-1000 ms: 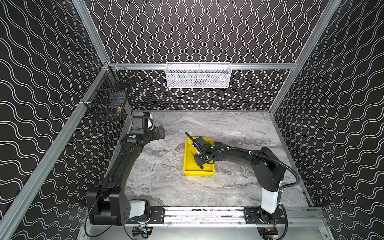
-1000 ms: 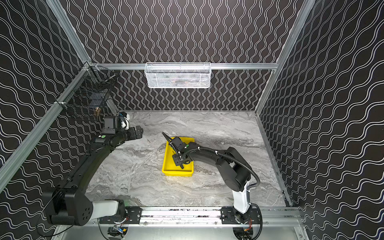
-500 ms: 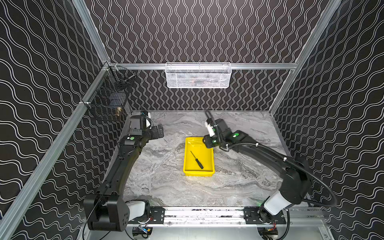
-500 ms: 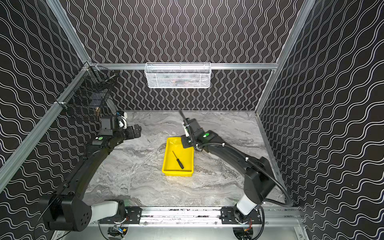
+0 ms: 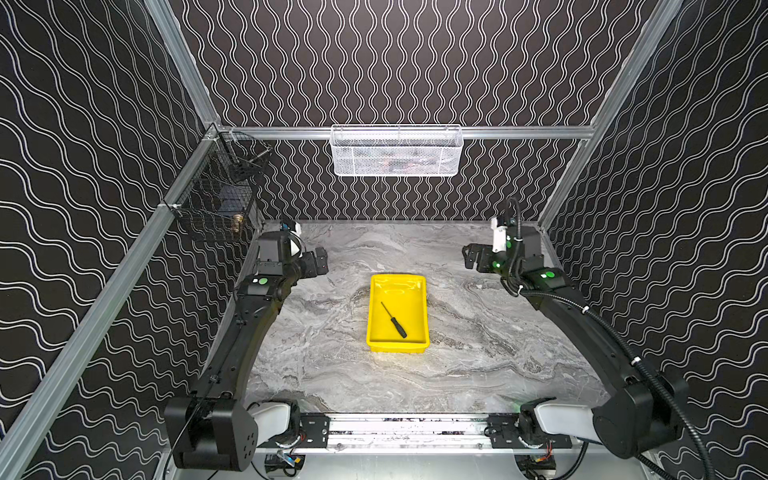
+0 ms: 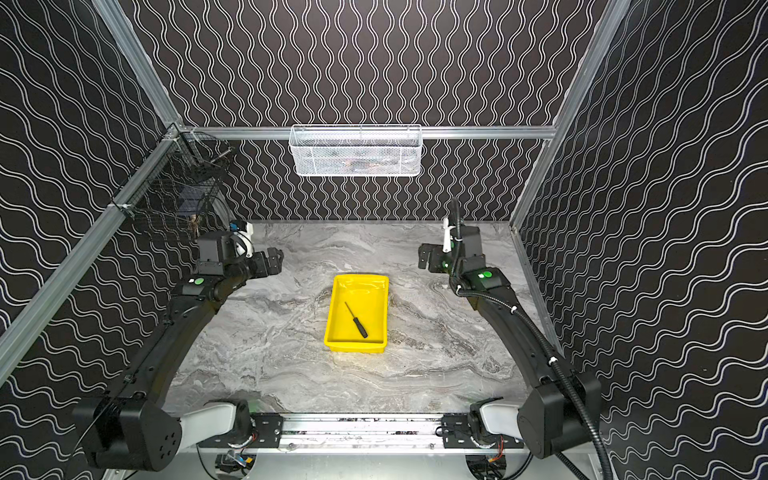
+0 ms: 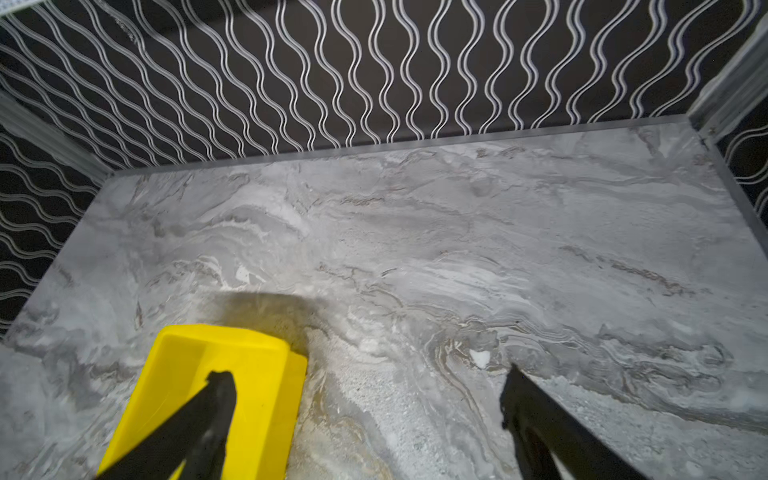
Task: Put the screwdriver in the bin
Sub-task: Reset both arms
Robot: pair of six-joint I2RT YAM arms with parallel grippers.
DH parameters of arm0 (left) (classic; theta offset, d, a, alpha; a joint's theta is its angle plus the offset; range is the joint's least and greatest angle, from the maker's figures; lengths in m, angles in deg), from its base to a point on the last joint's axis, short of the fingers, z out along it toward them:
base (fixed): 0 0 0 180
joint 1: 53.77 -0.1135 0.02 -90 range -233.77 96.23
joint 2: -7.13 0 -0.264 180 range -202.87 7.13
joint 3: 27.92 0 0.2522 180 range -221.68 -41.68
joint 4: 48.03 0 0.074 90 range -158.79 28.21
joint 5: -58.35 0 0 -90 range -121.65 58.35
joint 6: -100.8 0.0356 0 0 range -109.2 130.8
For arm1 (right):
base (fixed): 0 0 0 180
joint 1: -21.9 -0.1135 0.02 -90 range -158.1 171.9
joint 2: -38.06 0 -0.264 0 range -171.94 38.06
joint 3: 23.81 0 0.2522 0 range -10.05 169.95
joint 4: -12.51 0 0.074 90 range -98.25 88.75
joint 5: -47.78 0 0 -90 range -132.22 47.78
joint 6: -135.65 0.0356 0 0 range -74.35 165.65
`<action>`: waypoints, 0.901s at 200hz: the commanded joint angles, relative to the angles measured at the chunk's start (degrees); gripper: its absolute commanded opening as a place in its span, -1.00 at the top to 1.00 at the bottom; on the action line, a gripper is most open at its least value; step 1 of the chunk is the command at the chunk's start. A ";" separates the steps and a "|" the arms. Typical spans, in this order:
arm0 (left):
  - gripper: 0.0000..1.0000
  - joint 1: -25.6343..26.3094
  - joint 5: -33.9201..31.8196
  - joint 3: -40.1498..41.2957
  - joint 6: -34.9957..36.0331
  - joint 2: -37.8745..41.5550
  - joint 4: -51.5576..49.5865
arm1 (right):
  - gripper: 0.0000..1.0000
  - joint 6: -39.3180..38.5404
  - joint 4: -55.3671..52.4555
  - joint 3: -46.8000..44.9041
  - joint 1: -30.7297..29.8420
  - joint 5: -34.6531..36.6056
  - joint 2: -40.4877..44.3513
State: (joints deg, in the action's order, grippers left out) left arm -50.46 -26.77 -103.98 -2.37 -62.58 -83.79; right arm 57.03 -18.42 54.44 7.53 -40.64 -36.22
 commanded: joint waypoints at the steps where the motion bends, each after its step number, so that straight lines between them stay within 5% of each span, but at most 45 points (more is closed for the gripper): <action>1: -0.98 0.37 -0.76 0.58 1.88 0.81 2.59 | -0.99 0.48 6.58 -2.83 3.50 -0.11 1.69; 88: -0.98 1.94 -8.23 5.22 4.06 4.72 6.26 | -0.99 -1.50 29.51 -22.76 9.45 11.19 3.80; 120: -0.98 6.20 -17.00 6.93 1.70 6.13 5.41 | -0.99 -7.14 48.91 -34.01 9.54 14.01 3.14; 180: -0.98 8.77 -25.79 25.53 5.79 10.08 26.46 | -0.99 -10.89 60.71 -38.77 10.23 20.26 -6.02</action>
State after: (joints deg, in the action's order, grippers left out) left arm -41.81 -47.05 -83.22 -0.53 -51.80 -69.45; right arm 48.83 32.90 16.89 17.62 -24.09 -39.61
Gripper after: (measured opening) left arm 0.989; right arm 0.993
